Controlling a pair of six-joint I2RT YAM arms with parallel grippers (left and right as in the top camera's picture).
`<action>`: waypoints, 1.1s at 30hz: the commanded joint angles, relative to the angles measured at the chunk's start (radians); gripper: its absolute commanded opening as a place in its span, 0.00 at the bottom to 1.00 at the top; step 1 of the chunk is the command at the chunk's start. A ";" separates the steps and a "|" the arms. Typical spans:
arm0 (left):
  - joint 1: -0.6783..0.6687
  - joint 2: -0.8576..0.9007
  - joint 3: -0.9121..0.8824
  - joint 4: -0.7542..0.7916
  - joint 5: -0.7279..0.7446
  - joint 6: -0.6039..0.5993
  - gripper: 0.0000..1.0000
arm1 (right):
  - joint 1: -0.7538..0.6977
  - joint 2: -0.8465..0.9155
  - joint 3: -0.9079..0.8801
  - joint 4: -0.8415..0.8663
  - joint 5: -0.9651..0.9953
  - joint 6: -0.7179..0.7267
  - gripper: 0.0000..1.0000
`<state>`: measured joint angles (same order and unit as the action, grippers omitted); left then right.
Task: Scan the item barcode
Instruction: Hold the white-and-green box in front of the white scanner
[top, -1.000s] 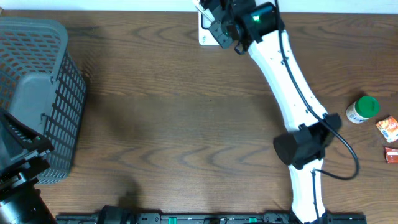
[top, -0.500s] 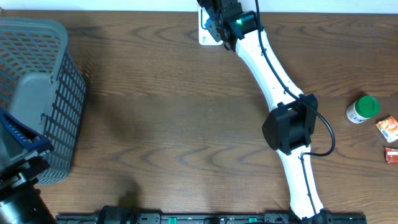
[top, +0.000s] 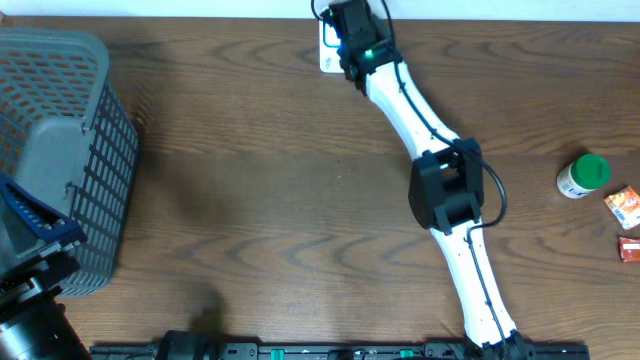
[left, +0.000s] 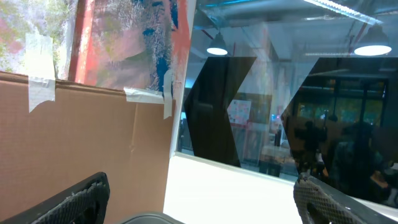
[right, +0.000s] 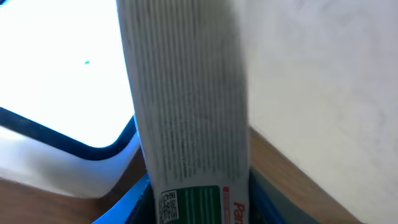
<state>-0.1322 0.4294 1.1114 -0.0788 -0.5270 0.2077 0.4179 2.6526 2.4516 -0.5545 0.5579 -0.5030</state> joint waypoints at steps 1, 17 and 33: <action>0.005 -0.003 0.012 0.003 -0.009 0.009 0.95 | 0.005 0.005 0.005 0.025 0.107 -0.082 0.40; 0.005 -0.003 0.012 0.003 -0.009 0.009 0.95 | 0.006 0.005 0.005 0.062 0.148 -0.201 0.41; 0.005 -0.003 0.012 0.003 -0.009 0.009 0.95 | -0.091 -0.083 0.005 -0.312 -0.112 0.229 0.98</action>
<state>-0.1322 0.4294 1.1114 -0.0792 -0.5274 0.2077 0.3912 2.6503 2.4504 -0.8356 0.6094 -0.4408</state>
